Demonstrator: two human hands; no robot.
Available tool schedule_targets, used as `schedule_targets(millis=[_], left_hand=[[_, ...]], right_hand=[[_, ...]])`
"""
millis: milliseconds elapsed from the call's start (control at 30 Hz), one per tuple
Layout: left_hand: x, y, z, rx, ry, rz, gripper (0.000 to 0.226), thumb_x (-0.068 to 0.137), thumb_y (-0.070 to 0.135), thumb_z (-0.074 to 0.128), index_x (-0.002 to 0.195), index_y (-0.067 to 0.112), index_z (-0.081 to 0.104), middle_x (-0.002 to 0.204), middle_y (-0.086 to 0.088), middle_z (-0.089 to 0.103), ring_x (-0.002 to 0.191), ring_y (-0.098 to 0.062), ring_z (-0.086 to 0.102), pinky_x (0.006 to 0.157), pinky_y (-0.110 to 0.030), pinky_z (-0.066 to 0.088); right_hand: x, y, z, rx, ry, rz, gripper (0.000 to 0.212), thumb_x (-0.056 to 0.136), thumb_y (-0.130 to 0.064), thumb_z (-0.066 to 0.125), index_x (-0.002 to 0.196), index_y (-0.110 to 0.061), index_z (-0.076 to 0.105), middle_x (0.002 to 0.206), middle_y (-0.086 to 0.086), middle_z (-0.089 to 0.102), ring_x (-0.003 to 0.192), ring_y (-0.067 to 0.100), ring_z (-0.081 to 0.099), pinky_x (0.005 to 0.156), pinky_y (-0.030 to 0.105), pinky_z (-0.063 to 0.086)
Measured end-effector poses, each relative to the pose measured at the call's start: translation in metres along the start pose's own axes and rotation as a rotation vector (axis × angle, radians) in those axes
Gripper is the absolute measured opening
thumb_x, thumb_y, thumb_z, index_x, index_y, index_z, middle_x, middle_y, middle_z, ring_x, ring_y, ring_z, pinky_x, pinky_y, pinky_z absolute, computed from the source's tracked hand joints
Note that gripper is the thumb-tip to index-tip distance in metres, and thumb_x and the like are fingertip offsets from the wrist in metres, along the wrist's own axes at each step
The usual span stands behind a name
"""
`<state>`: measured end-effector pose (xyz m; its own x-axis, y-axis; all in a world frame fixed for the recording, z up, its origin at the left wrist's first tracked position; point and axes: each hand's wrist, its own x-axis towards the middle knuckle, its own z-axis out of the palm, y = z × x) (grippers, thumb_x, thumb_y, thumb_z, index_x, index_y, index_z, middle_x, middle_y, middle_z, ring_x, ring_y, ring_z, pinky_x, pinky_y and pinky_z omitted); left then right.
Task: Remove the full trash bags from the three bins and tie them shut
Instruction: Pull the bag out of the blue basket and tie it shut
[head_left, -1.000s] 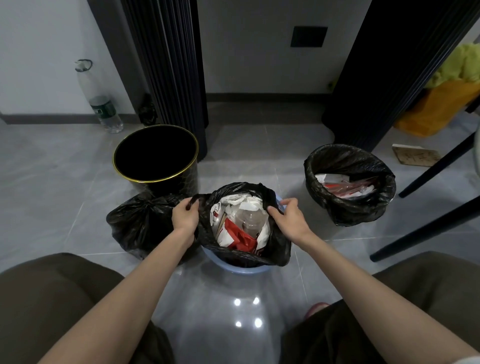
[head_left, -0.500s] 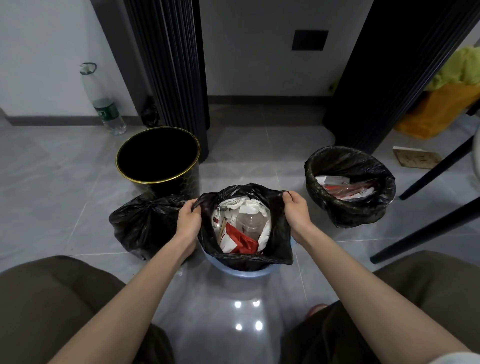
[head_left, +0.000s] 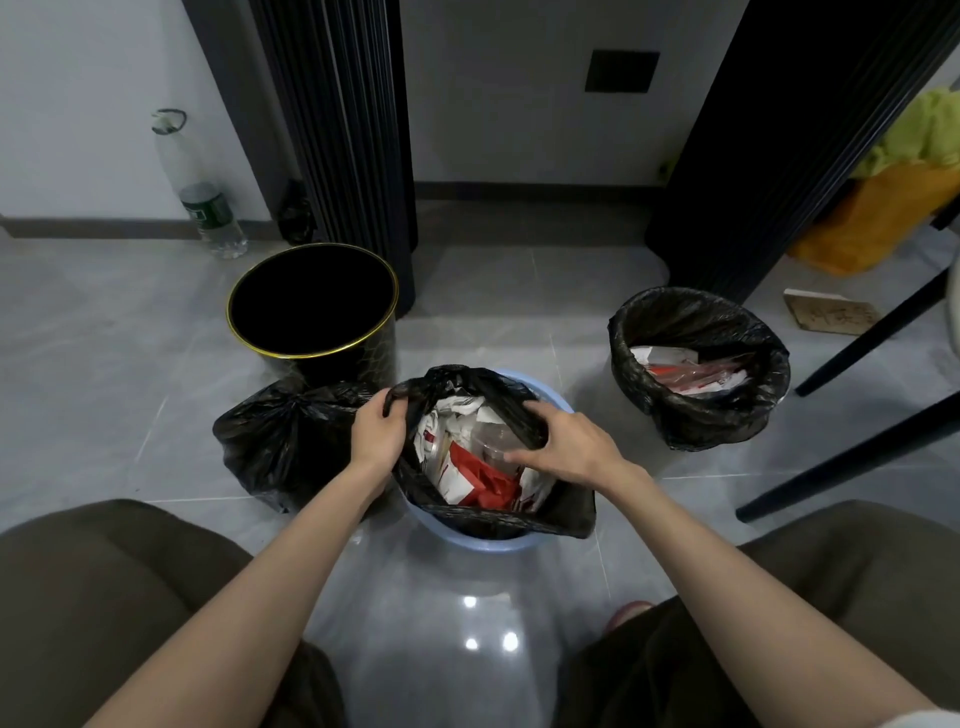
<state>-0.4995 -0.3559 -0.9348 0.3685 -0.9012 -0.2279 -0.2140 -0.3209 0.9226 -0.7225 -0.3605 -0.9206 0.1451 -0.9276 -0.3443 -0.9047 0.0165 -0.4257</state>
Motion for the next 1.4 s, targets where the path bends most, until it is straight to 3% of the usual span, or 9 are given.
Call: schedule_targets(millis=[200, 333, 467, 600, 700, 867, 1067, 1300, 1400], left_hand=[[-0.012, 0.027, -0.004, -0.116, -0.186, -0.025, 0.023, 0.097, 0.021, 0.043, 0.092, 0.019, 0.065, 0.091, 0.004, 0.066, 0.089, -0.01, 0.061, 0.079, -0.02, 0.046], [-0.024, 0.041, -0.008, 0.121, -0.435, -0.152, 0.032, 0.09, 0.028, 0.042, 0.086, 0.008, 0.067, 0.088, -0.005, 0.07, 0.088, -0.02, 0.064, 0.087, -0.032, 0.047], [-0.043, 0.046, -0.012, 0.526, -0.726, 0.085, 0.021, 0.09, 0.025, 0.046, 0.073, 0.014, 0.052, 0.087, -0.002, 0.05, 0.086, -0.014, 0.05, 0.079, -0.024, 0.039], [-0.058, 0.028, -0.016, 1.03, -0.871, 0.281, 0.051, 0.069, 0.053, 0.065, 0.102, 0.017, 0.052, 0.109, 0.003, 0.032, 0.111, -0.015, 0.036, 0.097, -0.034, 0.042], [-0.071, 0.014, -0.017, 1.329, -0.925, 0.405, 0.098, 0.057, 0.056, 0.077, 0.135, 0.019, 0.029, 0.135, 0.0, 0.022, 0.128, -0.021, 0.027, 0.1, -0.038, 0.043], [-0.079, -0.013, -0.015, 1.654, -0.818, 0.485, 0.125, 0.062, 0.033, 0.083, 0.147, 0.016, -0.006, 0.15, -0.015, 0.008, 0.134, -0.03, 0.025, 0.1, -0.039, 0.044], [-0.077, -0.024, -0.018, 1.627, -0.732, 0.557, 0.063, 0.09, 0.006, 0.049, 0.144, 0.009, 0.016, 0.128, -0.014, 0.048, 0.109, -0.029, 0.056, 0.081, -0.038, 0.046], [-0.054, 0.0, -0.013, 1.109, -0.435, 0.333, 0.062, 0.09, 0.007, 0.042, 0.143, 0.01, 0.011, 0.084, -0.012, 0.06, 0.068, -0.027, 0.055, 0.064, -0.038, 0.045], [-0.045, 0.006, -0.015, 1.106, -0.433, 0.257, 0.042, 0.094, 0.015, 0.042, 0.135, 0.011, 0.035, 0.098, -0.015, 0.065, 0.083, -0.031, 0.061, 0.071, -0.039, 0.05]], right_hand=[[0.001, -0.004, -0.002, 0.282, 0.298, -0.018, 0.024, 0.099, -0.023, 0.043, 0.099, -0.013, 0.064, 0.097, 0.008, 0.065, 0.094, 0.029, 0.059, 0.074, 0.034, 0.042], [-0.011, -0.014, -0.017, 0.571, 0.151, -0.023, 0.034, 0.101, -0.024, 0.038, 0.07, -0.012, 0.048, 0.08, 0.0, 0.049, 0.084, 0.017, 0.047, 0.067, 0.026, 0.026], [-0.026, -0.01, -0.01, 0.296, -0.07, -0.08, 0.036, 0.098, -0.029, 0.044, 0.065, -0.015, 0.042, 0.071, 0.005, 0.051, 0.072, 0.018, 0.049, 0.069, 0.033, 0.037], [-0.044, -0.008, 0.006, 0.027, -0.276, -0.162, 0.027, 0.087, -0.039, 0.06, 0.09, -0.016, 0.046, 0.092, 0.008, 0.06, 0.089, 0.025, 0.058, 0.075, 0.035, 0.042], [-0.057, -0.005, 0.018, -0.106, -0.415, -0.145, 0.087, 0.065, -0.062, 0.073, 0.132, -0.022, 0.033, 0.122, 0.006, 0.057, 0.112, 0.024, 0.055, 0.091, 0.035, 0.045], [-0.072, -0.002, 0.045, -0.554, -0.314, -0.24, 0.126, 0.058, -0.06, 0.079, 0.15, -0.016, 0.005, 0.137, 0.012, 0.045, 0.126, 0.031, 0.044, 0.108, 0.041, 0.035], [-0.07, 0.012, 0.062, -0.68, -0.074, -0.357, 0.03, 0.087, -0.013, 0.053, 0.116, -0.01, 0.049, 0.11, 0.009, 0.063, 0.099, 0.03, 0.062, 0.08, 0.037, 0.045], [-0.055, 0.013, 0.02, -0.374, -0.028, -0.186, 0.021, 0.093, -0.018, 0.045, 0.111, -0.016, 0.056, 0.108, 0.013, 0.065, 0.099, 0.036, 0.061, 0.069, 0.035, 0.043], [-0.056, 0.011, 0.005, -0.298, 0.096, -0.133, 0.022, 0.095, -0.021, 0.043, 0.115, -0.015, 0.051, 0.108, 0.014, 0.064, 0.098, 0.038, 0.06, 0.073, 0.041, 0.049]])
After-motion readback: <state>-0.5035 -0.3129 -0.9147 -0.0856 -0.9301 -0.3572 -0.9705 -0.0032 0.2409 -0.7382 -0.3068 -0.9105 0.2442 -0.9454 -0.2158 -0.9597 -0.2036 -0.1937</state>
